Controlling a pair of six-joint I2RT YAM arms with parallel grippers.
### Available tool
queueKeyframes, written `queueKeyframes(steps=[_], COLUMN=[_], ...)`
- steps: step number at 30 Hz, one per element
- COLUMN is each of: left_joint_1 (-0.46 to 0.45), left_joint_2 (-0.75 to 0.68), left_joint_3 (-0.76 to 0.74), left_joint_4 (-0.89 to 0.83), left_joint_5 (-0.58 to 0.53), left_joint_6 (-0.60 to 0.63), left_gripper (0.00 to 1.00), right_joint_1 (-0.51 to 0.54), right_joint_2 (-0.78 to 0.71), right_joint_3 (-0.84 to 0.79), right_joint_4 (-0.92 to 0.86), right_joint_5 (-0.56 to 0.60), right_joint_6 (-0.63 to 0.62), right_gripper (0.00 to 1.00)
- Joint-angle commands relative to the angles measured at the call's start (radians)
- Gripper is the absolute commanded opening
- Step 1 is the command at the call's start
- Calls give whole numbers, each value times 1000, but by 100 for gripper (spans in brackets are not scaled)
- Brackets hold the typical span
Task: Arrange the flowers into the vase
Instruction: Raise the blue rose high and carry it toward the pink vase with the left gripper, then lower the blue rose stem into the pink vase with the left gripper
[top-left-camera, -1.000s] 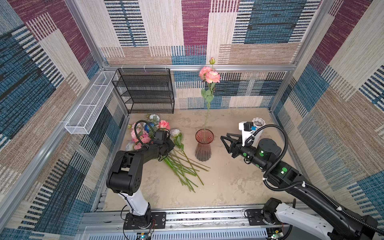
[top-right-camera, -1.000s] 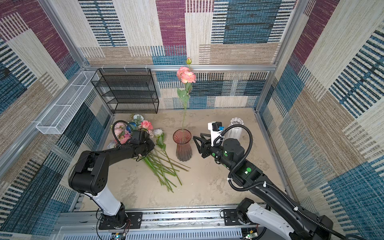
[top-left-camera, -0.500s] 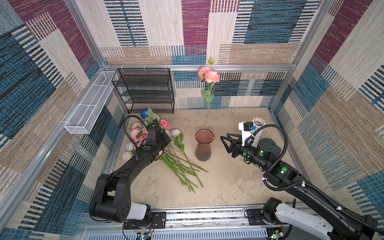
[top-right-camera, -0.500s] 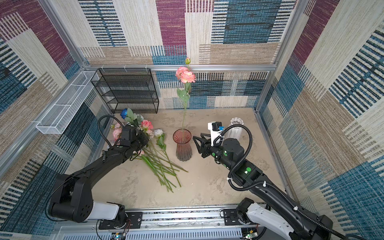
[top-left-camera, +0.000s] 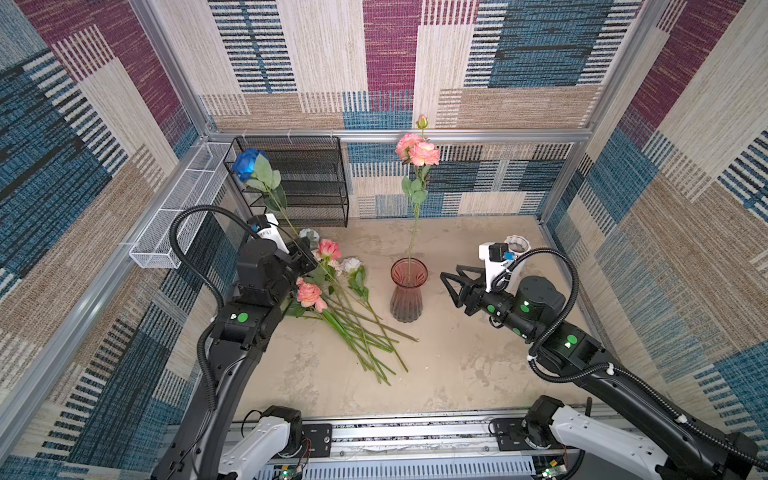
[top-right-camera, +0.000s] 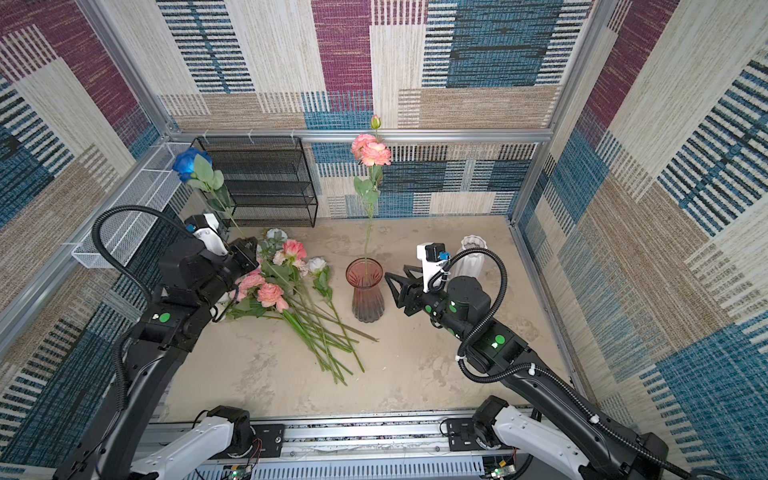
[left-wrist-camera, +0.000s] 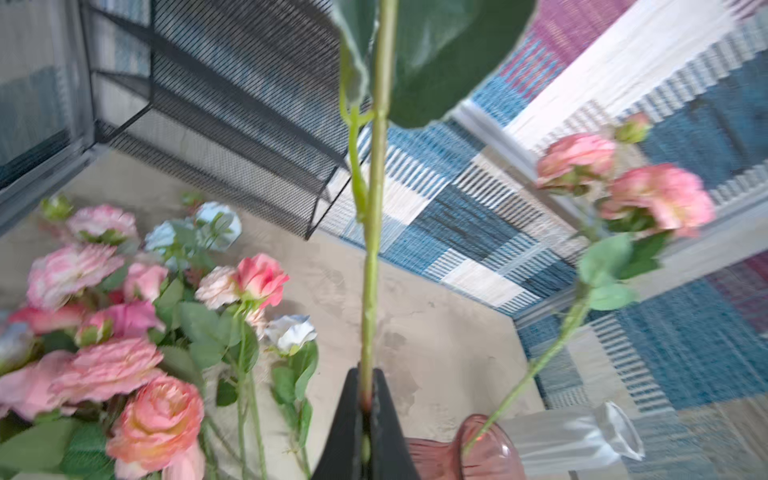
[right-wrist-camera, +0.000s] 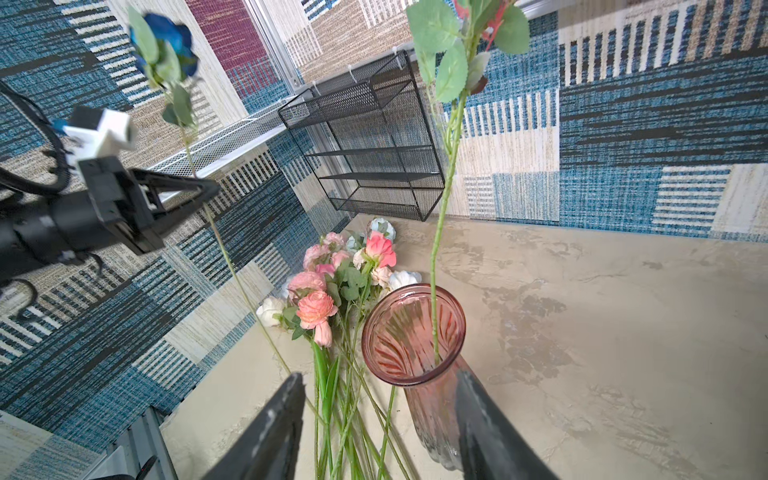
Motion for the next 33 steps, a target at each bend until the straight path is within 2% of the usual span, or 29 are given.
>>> queueKeyframes(steps=[1, 8, 16, 24, 33], left_joint_1=[-21, -235, -283, -296, -339], left_joint_2=[19, 178, 362, 479, 533], left_joint_3=[106, 412, 534, 529, 349], left_joint_4=[-38, 2, 151, 271, 331], left_joint_5=[97, 23, 51, 78, 96], left_joint_6=[96, 259, 312, 328, 340], left_gripper=[0, 0, 0, 0, 0], right_joint_1=[-1, 0, 0, 0, 0], right_joint_2=[-12, -23, -39, -47, -55], right_joint_3=[11, 26, 33, 41, 16], right_joint_4=[10, -11, -31, -50, -43], right_joint_5=[0, 8, 17, 24, 21], right_joint_6=[10, 15, 20, 20, 24], right_gripper=[59, 59, 59, 59, 59])
